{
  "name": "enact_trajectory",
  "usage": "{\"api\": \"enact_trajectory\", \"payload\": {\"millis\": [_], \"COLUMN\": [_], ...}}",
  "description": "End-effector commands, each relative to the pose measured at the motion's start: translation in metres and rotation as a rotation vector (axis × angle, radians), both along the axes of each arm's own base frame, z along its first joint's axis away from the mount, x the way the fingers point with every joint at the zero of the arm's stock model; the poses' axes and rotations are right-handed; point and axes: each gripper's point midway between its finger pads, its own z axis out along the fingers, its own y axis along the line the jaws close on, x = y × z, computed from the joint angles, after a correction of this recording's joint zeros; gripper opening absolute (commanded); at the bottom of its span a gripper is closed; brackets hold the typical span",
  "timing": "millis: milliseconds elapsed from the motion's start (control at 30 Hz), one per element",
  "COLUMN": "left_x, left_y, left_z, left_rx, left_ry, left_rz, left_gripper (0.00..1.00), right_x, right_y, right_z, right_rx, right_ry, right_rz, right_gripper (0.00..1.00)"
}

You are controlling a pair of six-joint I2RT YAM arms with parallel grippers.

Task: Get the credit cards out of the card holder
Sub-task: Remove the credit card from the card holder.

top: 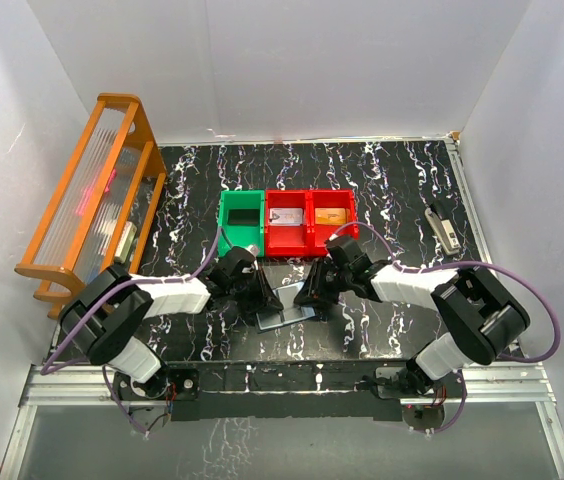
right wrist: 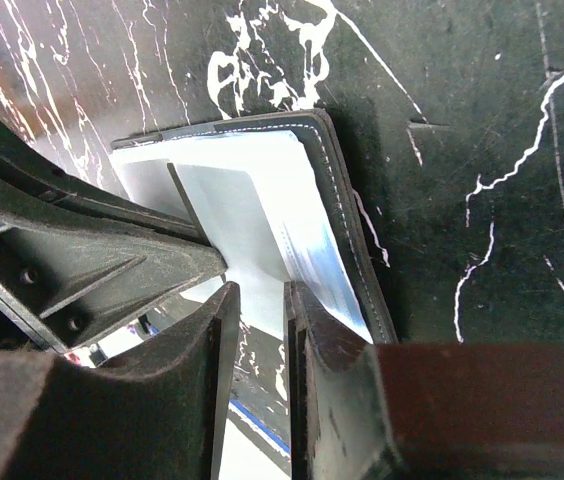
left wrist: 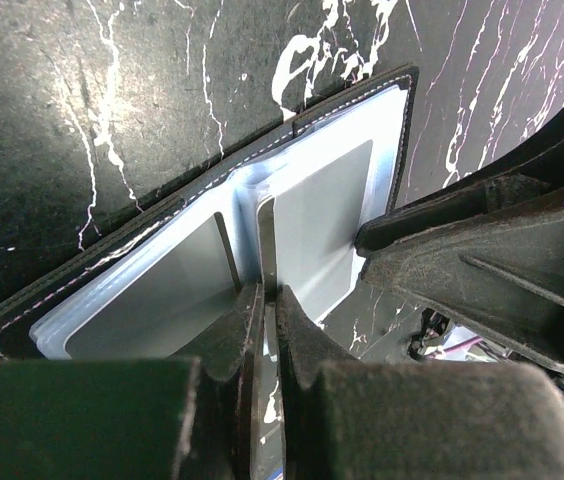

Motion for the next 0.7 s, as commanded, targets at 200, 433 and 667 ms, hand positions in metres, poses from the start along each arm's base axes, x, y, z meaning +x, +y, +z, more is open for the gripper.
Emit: {"api": "enact_trajectory", "payload": {"millis": [200,433,667], "left_x": [-0.009,-0.009,-0.01], "left_y": [0.011,0.023,0.035], "left_z": [0.005,0.009,0.014], "left_rx": [0.008,0.042,0.03], "left_ry": [-0.059,-0.078,-0.087], "left_rz": [-0.019,0.0,0.039], "left_gripper": [0.0,0.0,0.0], "right_x": [-0.016,-0.018,-0.018], "right_y": [-0.017,-0.017,-0.014], "right_z": [-0.034,-0.038,-0.036], "right_rx": [-0.177,-0.179,-0.162], "right_ry": [0.06,0.068,0.06], "right_rz": [-0.02,-0.013,0.007], "right_gripper": [0.29,0.29,0.27]}}
